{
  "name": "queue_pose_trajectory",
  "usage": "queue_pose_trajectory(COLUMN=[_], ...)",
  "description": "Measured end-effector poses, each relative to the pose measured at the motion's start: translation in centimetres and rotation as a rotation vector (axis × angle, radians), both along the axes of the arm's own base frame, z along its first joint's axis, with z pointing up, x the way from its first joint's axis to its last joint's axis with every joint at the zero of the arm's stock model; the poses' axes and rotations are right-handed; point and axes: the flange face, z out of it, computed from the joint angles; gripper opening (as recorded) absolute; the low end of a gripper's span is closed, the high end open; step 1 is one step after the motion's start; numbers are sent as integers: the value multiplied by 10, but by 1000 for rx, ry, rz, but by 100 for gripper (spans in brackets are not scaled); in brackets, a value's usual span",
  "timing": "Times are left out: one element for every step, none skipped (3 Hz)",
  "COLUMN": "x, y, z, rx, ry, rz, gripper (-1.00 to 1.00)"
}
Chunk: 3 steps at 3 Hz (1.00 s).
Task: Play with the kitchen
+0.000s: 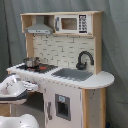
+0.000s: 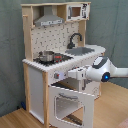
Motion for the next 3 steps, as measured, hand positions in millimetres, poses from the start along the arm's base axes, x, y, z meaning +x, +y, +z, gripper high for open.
queue_pose_trajectory(x=[-2, -3, -2], y=[-10, -9, -10], z=[3, 1, -3], rx=[-1, -51, -53], ry=[48, 14, -37], rz=[36, 56, 46], gripper=[100, 100, 100])
